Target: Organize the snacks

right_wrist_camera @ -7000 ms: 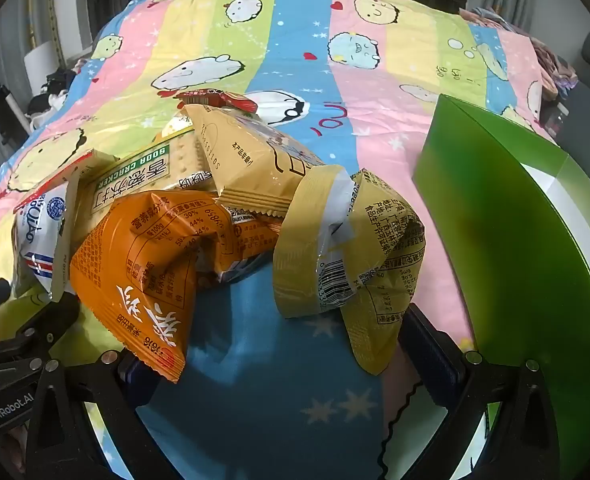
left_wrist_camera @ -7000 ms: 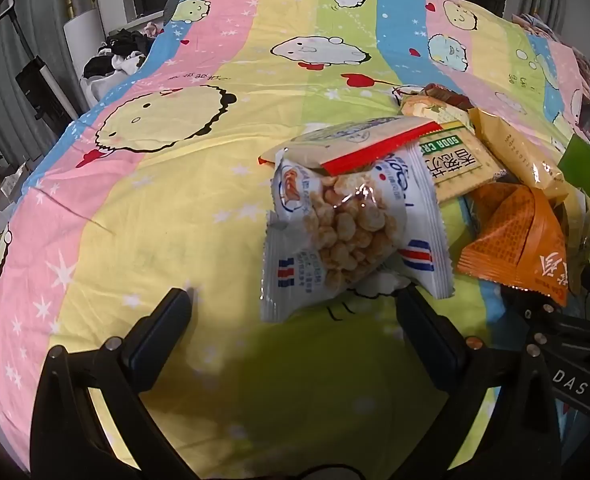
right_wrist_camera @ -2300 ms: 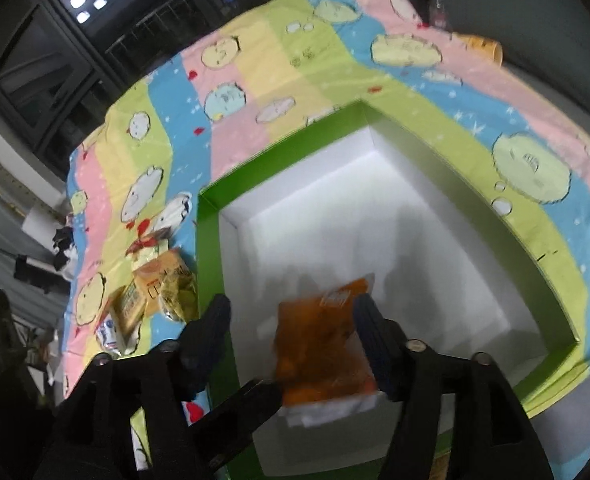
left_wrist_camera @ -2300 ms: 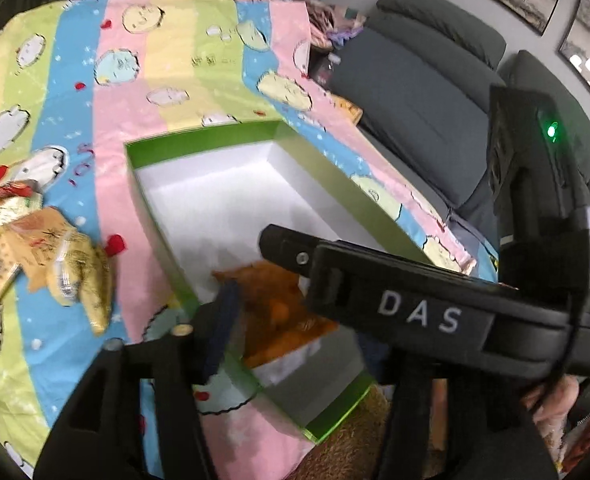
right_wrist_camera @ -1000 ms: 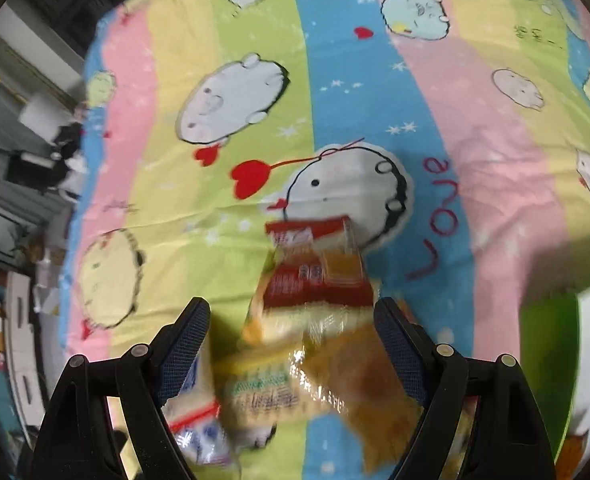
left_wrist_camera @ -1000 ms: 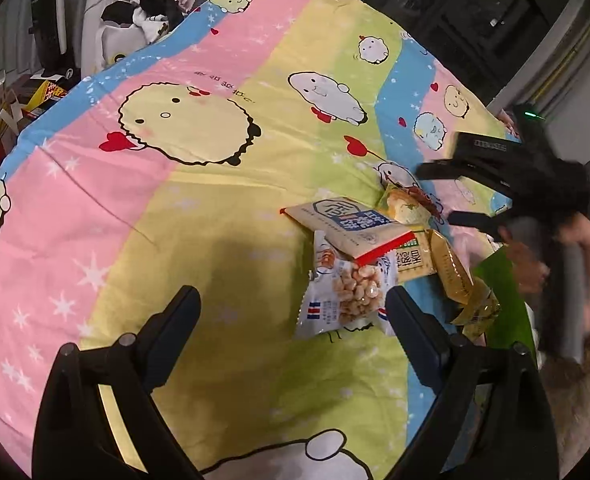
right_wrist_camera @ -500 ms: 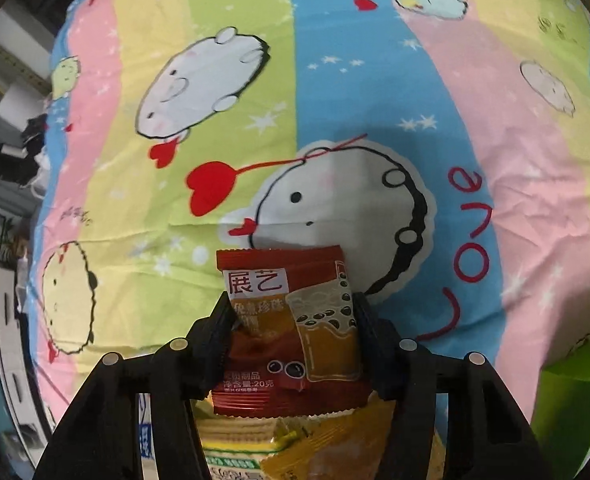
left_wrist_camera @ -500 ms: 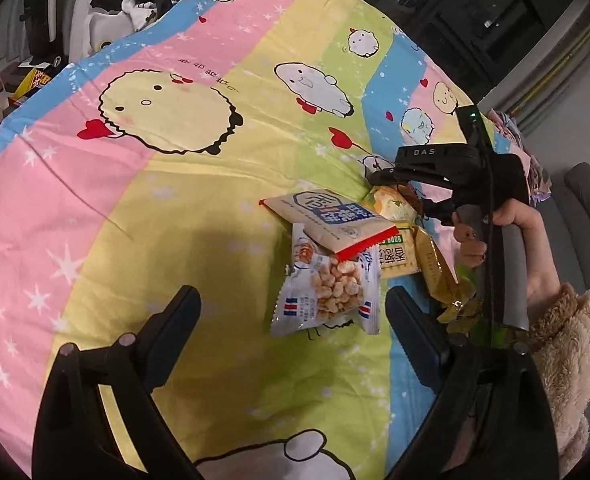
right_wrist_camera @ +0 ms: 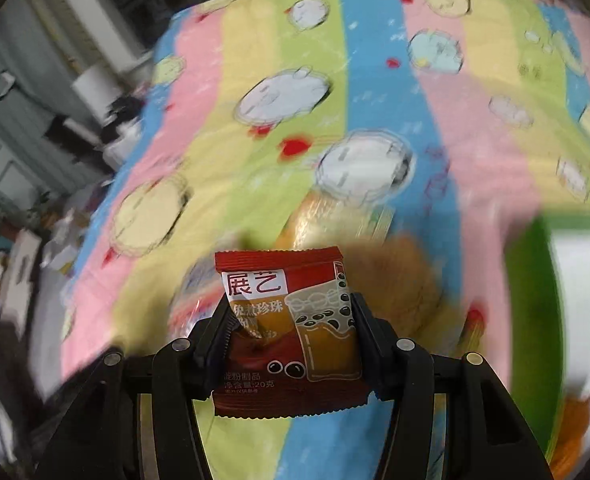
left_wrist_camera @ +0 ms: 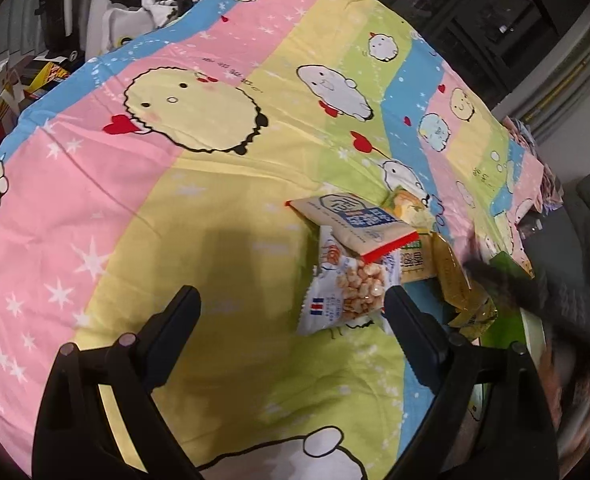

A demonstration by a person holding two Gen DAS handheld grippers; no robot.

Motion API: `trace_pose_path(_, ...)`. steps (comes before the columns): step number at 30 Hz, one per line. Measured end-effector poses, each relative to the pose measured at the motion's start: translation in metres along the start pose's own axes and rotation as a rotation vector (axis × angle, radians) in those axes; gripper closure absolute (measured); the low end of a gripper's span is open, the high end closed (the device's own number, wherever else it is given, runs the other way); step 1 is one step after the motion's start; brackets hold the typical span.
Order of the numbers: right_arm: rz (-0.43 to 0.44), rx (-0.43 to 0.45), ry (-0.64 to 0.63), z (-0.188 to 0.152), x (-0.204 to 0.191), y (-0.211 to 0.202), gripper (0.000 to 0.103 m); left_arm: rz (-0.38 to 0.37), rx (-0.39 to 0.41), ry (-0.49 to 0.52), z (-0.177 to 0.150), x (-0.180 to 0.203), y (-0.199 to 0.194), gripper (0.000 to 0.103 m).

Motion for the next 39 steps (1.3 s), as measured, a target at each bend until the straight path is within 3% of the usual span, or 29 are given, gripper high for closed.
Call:
trace_pose_path(4, 0.063, -0.077, 0.028, -0.051, -0.006, 0.017, 0.047, 0.019, -0.008, 0.018, -0.004, 0.004, 0.001, 0.011)
trace_pose_path(8, 0.069, -0.153, 0.022, -0.071, -0.006, 0.036, 0.044, 0.016, -0.037, 0.06, -0.01, 0.012, 0.004, 0.017)
trace_pose_path(12, 0.068, -0.103, 0.044, -0.073, 0.001, 0.026, 0.025, -0.01, -0.068, 0.077, -0.016, 0.016, 0.003, 0.035)
trace_pose_path(16, 0.103, -0.005, 0.094, -0.073, 0.012, 0.002, 0.025, -0.011, -0.081, 0.136, -0.026, 0.029, 0.001, 0.047)
trace_pose_path(20, 0.2, 0.009, 0.156, -0.074, 0.026, -0.005, 0.025, -0.11, -0.156, 0.171, -0.041, 0.045, 0.006, 0.051)
trace_pose_path(22, 0.24, -0.006, 0.178, -0.074, 0.031, -0.002, 0.031, -0.133, -0.187, 0.194, -0.049, 0.056, 0.011, 0.054)
trace_pose_path(24, 0.262, -0.026, 0.193, -0.073, 0.034, 0.004, 0.036, -0.108, -0.205, 0.246, -0.058, 0.068, 0.016, 0.057)
trace_pose_path(30, 0.287, -0.081, 0.215, -0.082, 0.036, 0.019, 0.041, -0.085, -0.252, 0.314, -0.078, 0.085, 0.031, 0.061)
trace_pose_path(39, 0.272, -0.121, 0.157, -0.084, 0.023, 0.039, 0.053, -0.078, -0.228, 0.354, -0.083, 0.092, 0.037, 0.07)
Point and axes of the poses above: each gripper's, at about its wrist camera, not at the fingertips, and y roughly the way its jaws point, x to its right, z to its top, the point moved 2 cm from there along y, roughly the way its jaws point, and after that the axes turned 7 degrees about -x, right-handed, at the moved point
